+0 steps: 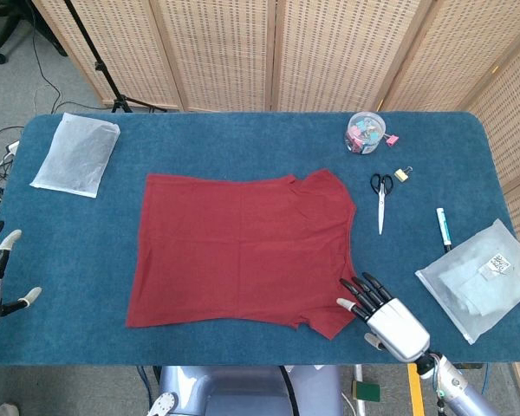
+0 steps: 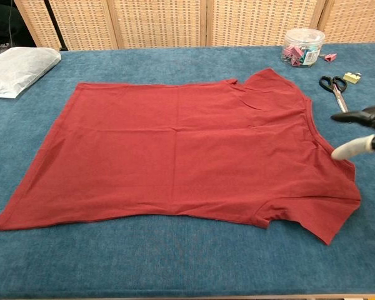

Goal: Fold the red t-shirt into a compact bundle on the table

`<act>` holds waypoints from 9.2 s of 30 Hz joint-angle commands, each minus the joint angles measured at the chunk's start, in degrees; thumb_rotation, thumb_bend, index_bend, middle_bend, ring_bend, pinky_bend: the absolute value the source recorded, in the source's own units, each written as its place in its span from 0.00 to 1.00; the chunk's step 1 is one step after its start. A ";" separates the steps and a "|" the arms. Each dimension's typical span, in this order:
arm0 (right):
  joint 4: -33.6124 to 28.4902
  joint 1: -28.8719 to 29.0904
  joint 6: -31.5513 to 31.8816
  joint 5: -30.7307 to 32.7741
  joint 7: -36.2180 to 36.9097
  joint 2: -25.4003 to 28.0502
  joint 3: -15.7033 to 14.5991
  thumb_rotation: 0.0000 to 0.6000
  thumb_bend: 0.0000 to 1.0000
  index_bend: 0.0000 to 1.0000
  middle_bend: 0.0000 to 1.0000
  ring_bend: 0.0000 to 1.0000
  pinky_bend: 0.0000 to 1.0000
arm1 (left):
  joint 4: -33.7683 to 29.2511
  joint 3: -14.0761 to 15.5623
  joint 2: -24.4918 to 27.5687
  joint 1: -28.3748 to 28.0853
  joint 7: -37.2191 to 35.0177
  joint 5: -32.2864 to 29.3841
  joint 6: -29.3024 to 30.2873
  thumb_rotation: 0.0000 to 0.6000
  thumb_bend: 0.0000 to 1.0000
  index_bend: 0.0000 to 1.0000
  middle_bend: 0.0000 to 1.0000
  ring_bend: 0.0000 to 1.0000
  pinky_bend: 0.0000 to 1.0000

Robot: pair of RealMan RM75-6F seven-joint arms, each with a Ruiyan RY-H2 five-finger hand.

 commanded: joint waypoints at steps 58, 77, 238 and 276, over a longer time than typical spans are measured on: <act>6.22 5.72 -5.08 7.01 -9.77 -13.63 -0.25 1.00 0.49 0.48 0.00 0.00 0.00 | 0.10 -0.39 -0.58 -0.70 1.20 -1.95 -1.67 1.00 0.00 0.00 0.00 0.00 0.00; 10.77 7.06 -1.66 5.52 -3.23 -14.39 -2.20 1.00 0.54 0.59 0.00 0.00 0.00 | 16.79 5.86 -9.65 -2.73 -10.21 12.38 1.47 1.00 0.00 0.12 0.00 0.00 0.00; 5.78 4.80 15.30 -9.78 19.72 1.50 -17.16 1.00 0.57 0.63 0.00 0.00 0.00 | 27.86 27.00 -13.90 -8.12 -36.58 30.16 5.47 1.00 0.59 0.74 0.00 0.00 0.00; -2.40 22.99 -21.54 22.40 23.72 1.50 5.13 1.00 0.57 0.63 0.00 0.00 0.00 | 6.87 5.44 -7.25 -22.71 -11.04 0.19 -27.16 1.00 0.61 0.74 0.00 0.00 0.00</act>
